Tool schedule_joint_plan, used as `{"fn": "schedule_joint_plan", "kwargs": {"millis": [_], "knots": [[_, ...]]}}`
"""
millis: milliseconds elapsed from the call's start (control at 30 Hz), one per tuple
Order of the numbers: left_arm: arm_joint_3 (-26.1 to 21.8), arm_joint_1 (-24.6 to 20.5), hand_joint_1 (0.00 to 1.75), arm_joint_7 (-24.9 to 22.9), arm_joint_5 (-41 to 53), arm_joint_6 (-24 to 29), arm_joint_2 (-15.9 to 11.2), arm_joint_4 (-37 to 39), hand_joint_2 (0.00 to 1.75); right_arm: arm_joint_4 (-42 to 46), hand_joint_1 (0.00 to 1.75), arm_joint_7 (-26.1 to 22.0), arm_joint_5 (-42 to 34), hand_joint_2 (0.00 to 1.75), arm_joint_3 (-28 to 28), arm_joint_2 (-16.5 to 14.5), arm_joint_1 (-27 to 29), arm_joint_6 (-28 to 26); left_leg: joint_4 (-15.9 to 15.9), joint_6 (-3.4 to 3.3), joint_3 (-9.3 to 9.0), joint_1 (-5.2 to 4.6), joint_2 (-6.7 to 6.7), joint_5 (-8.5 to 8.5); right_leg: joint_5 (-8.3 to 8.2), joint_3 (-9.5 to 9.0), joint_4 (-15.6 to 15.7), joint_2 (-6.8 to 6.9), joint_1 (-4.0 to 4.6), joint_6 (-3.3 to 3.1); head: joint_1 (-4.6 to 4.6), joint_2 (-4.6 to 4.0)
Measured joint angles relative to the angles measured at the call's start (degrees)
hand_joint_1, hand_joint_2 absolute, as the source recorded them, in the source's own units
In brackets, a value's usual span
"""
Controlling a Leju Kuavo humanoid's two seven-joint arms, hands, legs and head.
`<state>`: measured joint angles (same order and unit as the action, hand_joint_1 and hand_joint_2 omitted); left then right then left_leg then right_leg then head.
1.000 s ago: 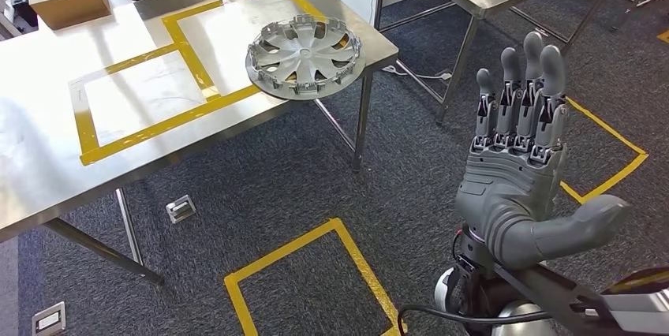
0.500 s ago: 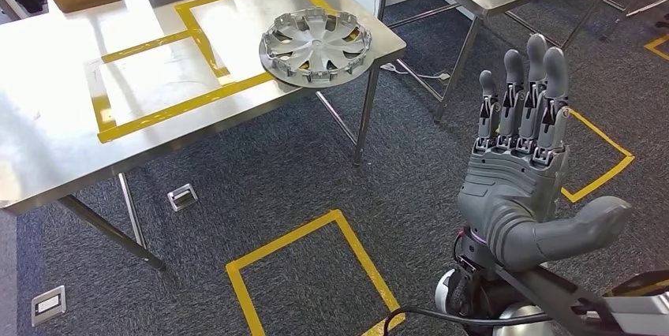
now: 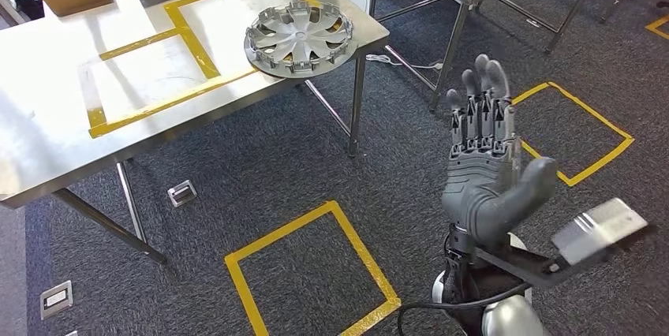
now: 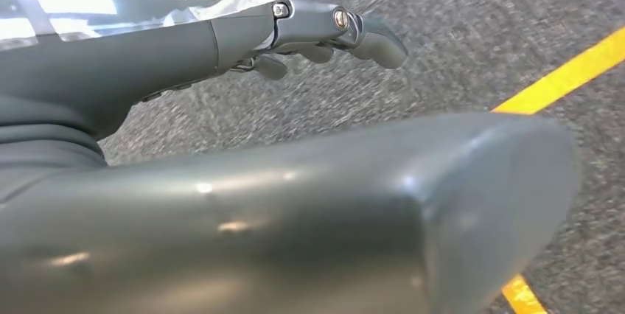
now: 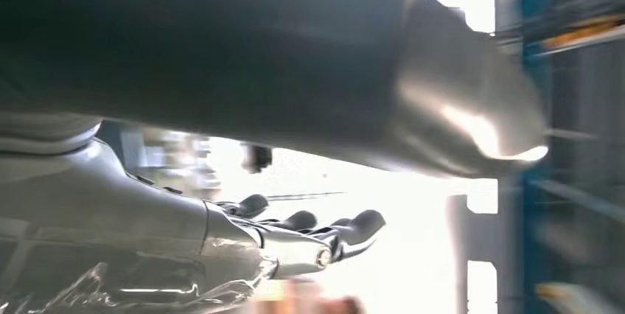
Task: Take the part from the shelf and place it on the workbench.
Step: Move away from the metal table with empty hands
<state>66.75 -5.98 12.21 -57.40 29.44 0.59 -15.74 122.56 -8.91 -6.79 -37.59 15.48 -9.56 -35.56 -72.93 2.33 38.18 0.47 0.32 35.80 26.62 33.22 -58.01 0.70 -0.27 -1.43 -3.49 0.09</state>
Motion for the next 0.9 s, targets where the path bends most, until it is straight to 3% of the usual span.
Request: {"fn": "schedule_joint_plan", "kwargs": {"millis": [33,133,167,300,367,433,467,500,533,567,633,667,800,833,900], "knots": [[0.00,0.00,0.00,-0.20,-0.31,0.14,0.00,0.00,0.00,-1.72,0.00,1.87,-0.92,0.00,0.27,-0.04,0.51,0.21,2.31,-0.12,-1.78,-0.01,0.00,-1.28,-0.26,0.36,-0.07,0.00,0.02,0.07,0.02,0.00],[0.00,-0.15,0.00,-1.20,-1.43,0.52,-0.04,0.00,0.00,-9.04,0.00,10.45,-4.75,0.00,0.61,-0.10,1.48,0.97,13.73,-0.96,-8.62,-0.23,-0.11,-4.90,-0.96,0.99,-0.21,-0.05,0.12,0.63,0.10,0.00],[0.00,-0.20,0.00,-1.64,-1.79,0.54,-0.05,-0.01,0.00,-12.38,0.00,13.15,-6.93,0.00,0.51,-0.09,1.71,1.24,15.69,-1.26,-9.52,-0.38,-0.19,-5.14,-1.21,1.14,-0.21,-0.02,0.13,0.96,0.11,0.00],[0.00,-0.03,0.00,-3.13,-2.84,0.54,-0.04,-0.07,0.00,-25.86,0.00,17.29,-14.06,0.00,-0.44,0.02,2.65,1.80,16.88,-2.50,-9.14,-0.49,-0.52,-6.20,-1.39,1.64,-0.35,0.07,-0.13,2.46,0.05,0.00],[0.01,-0.10,0.00,-3.86,-3.11,0.53,-0.05,-0.13,0.87,-32.49,0.00,20.78,-16.05,0.00,-1.57,0.16,2.70,2.30,17.22,-2.99,-8.78,-0.20,-0.50,-6.88,1.51,3.31,-4.30,-0.20,-0.28,3.07,-0.15,0.00],[0.05,-0.05,0.00,-4.56,-3.17,0.51,-0.03,-0.25,1.75,-40.66,0.00,23.68,-18.28,0.00,-3.72,0.16,3.28,4.20,17.21,-3.20,-8.30,-0.22,-0.51,-7.16,5.33,6.28,-11.71,-0.28,-0.41,3.60,-0.36,0.00],[0.09,0.04,0.00,-4.85,-3.17,0.50,-0.02,-0.33,1.75,-44.93,0.00,24.37,-19.48,0.44,-5.02,0.04,3.76,5.58,17.18,-3.21,-8.13,-0.25,-0.51,-7.24,6.24,7.27,-14.44,-0.28,-0.44,3.77,-0.42,0.00],[0.16,0.12,0.00,-5.06,-3.17,0.52,-0.02,-0.39,1.75,-49.10,0.00,24.78,-20.84,0.87,-6.32,-0.16,4.25,7.08,17.13,-3.18,-8.02,-0.27,-0.52,-7.27,6.09,7.36,-15.23,-0.28,-0.45,3.85,-0.46,0.00],[0.25,0.16,0.00,-5.21,-3.17,0.54,-0.02,-0.44,1.75,-53.14,0.00,25.21,-22.33,1.31,-7.53,-0.45,4.72,8.67,17.05,-3.13,-7.98,-0.28,-0.52,-7.25,4.82,6.28,-13.55,-0.27,-0.45,3.83,-0.52,0.00],[0.34,0.14,0.00,-5.29,-3.17,0.56,-0.01,-0.49,1.75,-56.95,0.00,25.89,-23.87,1.75,-8.62,-0.81,5.15,10.25,16.92,-3.02,-7.97,-0.28,-0.53,-7.17,2.90,4.30,-9.91,-0.25,-0.45,3.73,-0.57,0.00],[0.57,0.07,0.00,-5.31,-3.22,0.67,0.01,-0.60,1.75,-64.17,0.00,27.78,-26.72,1.75,-10.62,-1.61,6.08,13.14,16.51,-2.59,-7.81,-0.43,-0.54,-6.89,0.55,0.49,-2.57,-0.19,-0.33,3.24,-0.67,0.00],[0.71,0.06,0.00,-5.25,-3.39,0.78,0.03,-0.67,1.75,-67.38,0.00,28.54,-27.78,1.75,-11.56,-2.02,6.62,14.07,16.31,-2.32,-7.65,-0.52,-0.54,-6.81,0.27,-0.42,-0.61,-0.18,-0.22,2.89,-0.67,0.00],[0.97,0.08,0.00,-5.12,-4.53,1.00,0.16,-0.85,1.75,-78.02,0.00,30.33,-30.83,1.75,-14.39,-3.51,8.09,15.36,15.65,-1.14,-7.31,-0.48,-0.41,-6.06,0.34,-0.44,0.21,-0.39,-0.18,1.43,-0.68,0.00],[1.01,0.02,0.00,-5.13,-4.58,0.95,0.16,-0.85,1.75,-80.01,0.00,30.92,-31.41,1.75,-14.85,-3.83,7.98,15.74,14.41,-0.84,-6.86,-0.43,-0.41,-4.94,0.20,-0.43,0.37,-0.40,-0.28,1.08,-0.55,0.00],[1.17,-0.04,0.00,-5.20,-4.48,0.83,0.15,-0.85,1.75,-83.87,0.00,32.00,-32.31,1.75,-15.78,-4.54,7.49,16.53,8.66,-0.40,-4.57,-0.32,-0.42,-1.33,0.04,-0.38,0.49,-0.38,-0.34,0.60,-0.24,0.00]]}}
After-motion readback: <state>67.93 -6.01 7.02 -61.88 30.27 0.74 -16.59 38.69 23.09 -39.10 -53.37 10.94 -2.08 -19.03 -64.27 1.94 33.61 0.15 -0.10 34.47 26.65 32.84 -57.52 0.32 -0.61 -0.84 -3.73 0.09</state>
